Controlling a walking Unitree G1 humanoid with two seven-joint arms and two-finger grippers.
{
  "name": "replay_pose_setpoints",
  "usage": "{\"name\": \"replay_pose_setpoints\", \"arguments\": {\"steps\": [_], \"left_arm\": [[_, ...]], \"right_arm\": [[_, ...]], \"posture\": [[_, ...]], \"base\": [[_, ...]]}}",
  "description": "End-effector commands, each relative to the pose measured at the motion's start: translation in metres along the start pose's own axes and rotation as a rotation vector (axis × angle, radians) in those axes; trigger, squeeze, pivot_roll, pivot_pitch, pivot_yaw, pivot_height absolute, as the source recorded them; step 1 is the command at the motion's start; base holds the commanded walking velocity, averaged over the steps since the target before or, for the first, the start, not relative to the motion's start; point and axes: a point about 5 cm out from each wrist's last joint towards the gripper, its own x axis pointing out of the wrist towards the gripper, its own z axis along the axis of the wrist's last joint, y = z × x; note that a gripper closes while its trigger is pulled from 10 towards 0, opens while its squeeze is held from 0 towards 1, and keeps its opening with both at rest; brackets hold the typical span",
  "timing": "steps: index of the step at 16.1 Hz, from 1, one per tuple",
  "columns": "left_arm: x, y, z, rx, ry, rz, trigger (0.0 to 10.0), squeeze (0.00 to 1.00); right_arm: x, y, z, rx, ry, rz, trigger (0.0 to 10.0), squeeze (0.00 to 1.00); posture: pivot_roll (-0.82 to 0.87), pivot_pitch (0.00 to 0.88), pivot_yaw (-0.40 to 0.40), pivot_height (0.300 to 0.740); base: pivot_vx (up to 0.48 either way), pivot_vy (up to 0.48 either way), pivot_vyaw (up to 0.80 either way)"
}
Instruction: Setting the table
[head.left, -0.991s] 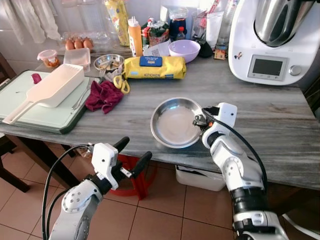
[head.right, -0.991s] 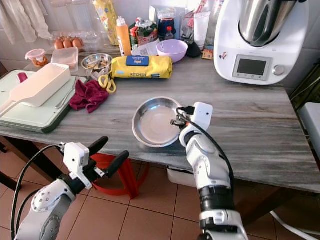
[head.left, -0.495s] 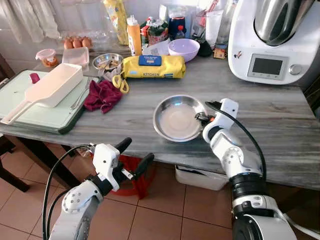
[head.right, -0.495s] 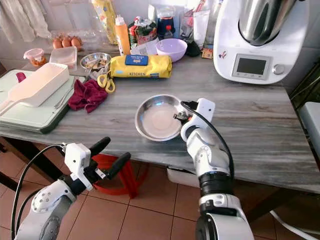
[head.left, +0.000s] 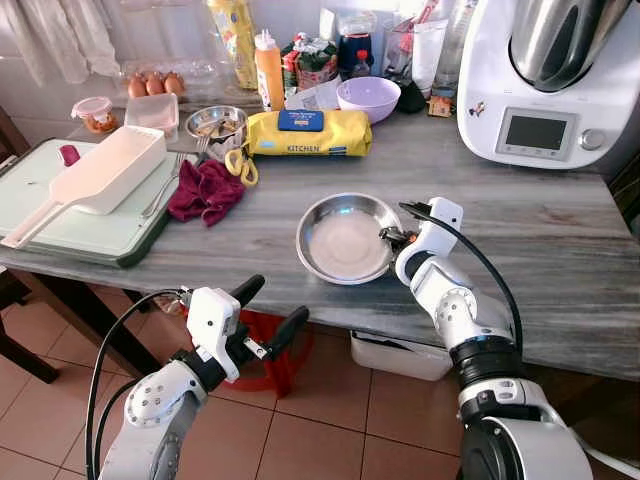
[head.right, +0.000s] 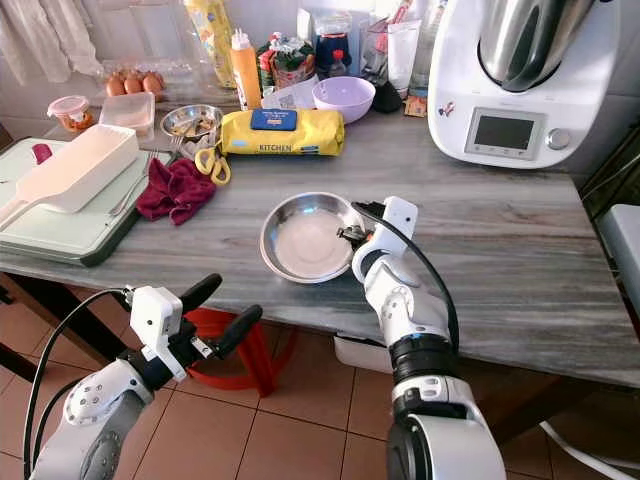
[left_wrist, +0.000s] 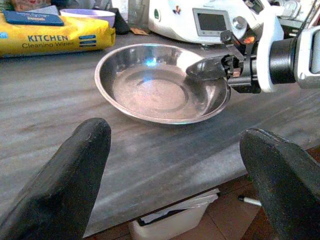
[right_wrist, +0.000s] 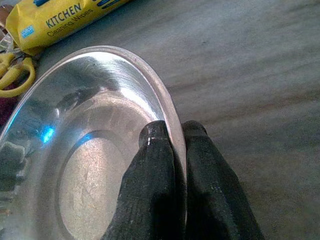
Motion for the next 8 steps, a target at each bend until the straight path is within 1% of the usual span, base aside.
{"name": "replay_pose_setpoints", "arguments": {"steps": [1,4,8], "left_arm": [[0.0009,-0.0001,0.0012,0.017,0.006,-0.007,10.0,0.00],[0.0023,-0.0006,0.0015,0.020,0.005,-0.008,10.0,0.00],[0.0019,-0.0004,0.0005,0.023,0.009,-0.005,10.0,0.00]], "right_arm": [[0.0026,0.0060,0.0050,0.003,0.000,0.023,10.0,1.00],[0.0041,0.0115,0.0003,0.005,0.018,0.036,10.0,1.00],[0.0055,0.0129,-0.0013,0.010,0.025,0.054,10.0,1.00]], "posture": [[0.00,0.077,0.024,0.740],[0.00,0.077,0.024,0.740],[0.00,0.079,0.024,0.740]], "base": [[0.000,0.000,0.00],[0.000,0.000,0.00],[0.000,0.000,0.00]]}}
